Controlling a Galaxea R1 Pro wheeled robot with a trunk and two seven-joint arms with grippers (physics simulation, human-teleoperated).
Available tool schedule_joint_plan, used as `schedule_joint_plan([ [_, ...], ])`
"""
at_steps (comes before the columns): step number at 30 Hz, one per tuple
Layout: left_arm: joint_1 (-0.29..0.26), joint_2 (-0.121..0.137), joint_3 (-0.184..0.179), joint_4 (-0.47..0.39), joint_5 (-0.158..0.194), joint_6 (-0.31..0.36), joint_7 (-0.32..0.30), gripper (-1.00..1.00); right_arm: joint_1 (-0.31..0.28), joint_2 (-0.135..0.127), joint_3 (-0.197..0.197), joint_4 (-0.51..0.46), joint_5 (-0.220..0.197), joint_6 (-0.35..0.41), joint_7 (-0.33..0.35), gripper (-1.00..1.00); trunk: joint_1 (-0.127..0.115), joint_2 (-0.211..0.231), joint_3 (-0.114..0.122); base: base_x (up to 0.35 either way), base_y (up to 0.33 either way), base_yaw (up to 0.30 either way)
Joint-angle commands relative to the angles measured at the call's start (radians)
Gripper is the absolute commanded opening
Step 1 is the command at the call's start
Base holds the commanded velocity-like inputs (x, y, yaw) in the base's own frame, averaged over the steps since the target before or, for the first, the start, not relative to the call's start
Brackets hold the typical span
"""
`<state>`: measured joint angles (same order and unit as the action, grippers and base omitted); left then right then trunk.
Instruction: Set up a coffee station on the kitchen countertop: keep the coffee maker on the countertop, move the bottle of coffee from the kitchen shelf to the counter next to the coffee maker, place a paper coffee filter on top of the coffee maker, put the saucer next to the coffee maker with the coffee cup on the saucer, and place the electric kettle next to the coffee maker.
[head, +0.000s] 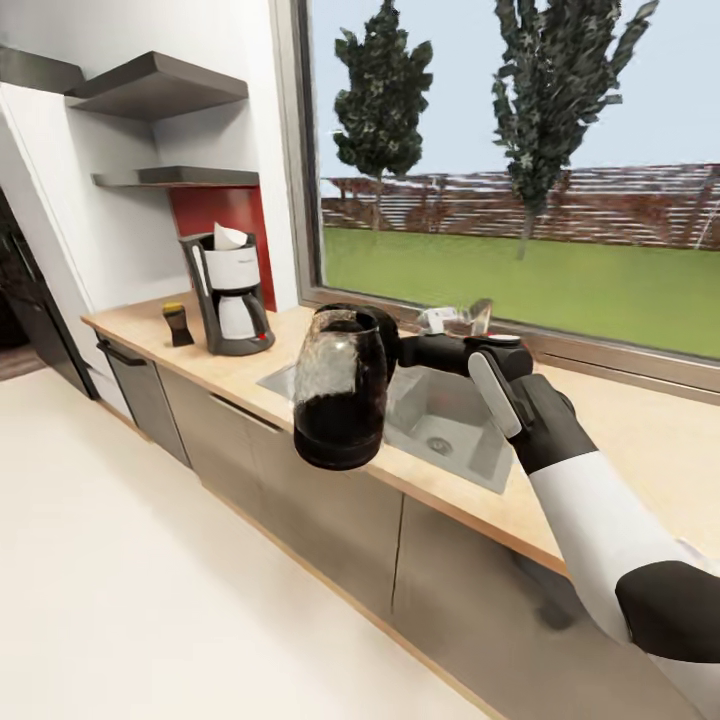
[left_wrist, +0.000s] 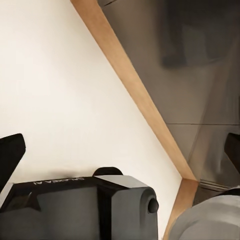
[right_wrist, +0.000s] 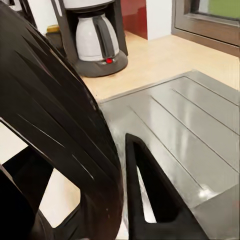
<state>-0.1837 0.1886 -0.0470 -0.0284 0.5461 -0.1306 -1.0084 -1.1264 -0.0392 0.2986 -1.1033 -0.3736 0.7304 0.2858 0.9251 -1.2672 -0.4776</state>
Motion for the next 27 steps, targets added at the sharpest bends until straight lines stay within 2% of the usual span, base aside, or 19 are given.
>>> schedule_joint_plan([
  [1, -0.001, 0.000, -0.005, 0.001, 0.002, -0.009, -0.001, 1.00, -0.001, -0.001, 0.001, -0.001, -0.002, 0.004, 0.003, -1.00, 0.000, -0.001, -0.001, 0.070, 0.312, 0.269],
  [12, -0.001, 0.000, -0.005, 0.001, 0.002, -0.009, -0.001, 1.00, -0.001, -0.001, 0.000, 0.000, -0.001, 0.003, 0.001, -1.00, 0.000, -0.001, -0.001, 0.118, 0.309, 0.267],
  [19, -0.001, 0.000, -0.005, 0.001, 0.002, -0.009, 0.000, 1.00, -0.001, -0.002, -0.001, 0.000, 0.001, 0.003, -0.001, -1.00, 0.000, -0.001, -0.001, 0.238, 0.268, 0.060],
  [21, -0.001, 0.000, -0.005, 0.001, 0.002, -0.009, 0.000, 1.00, -0.002, -0.002, -0.001, 0.000, 0.001, 0.002, -0.033, -1.00, 0.000, -0.001, -0.001, 0.258, 0.154, 0.008],
  [22, -0.001, 0.000, -0.005, 0.001, 0.002, -0.009, 0.000, 1.00, -0.002, -0.002, -0.001, 0.000, 0.000, 0.001, -0.106, -1.00, 0.000, -0.001, -0.001, 0.169, 0.049, 0.003],
  [27, -0.001, 0.000, -0.005, 0.001, 0.002, -0.008, 0.001, 1.00, -0.003, -0.002, 0.000, -0.001, 0.001, 0.002, -0.171, -1.00, 0.000, -0.001, -0.001, 0.071, 0.021, 0.001],
])
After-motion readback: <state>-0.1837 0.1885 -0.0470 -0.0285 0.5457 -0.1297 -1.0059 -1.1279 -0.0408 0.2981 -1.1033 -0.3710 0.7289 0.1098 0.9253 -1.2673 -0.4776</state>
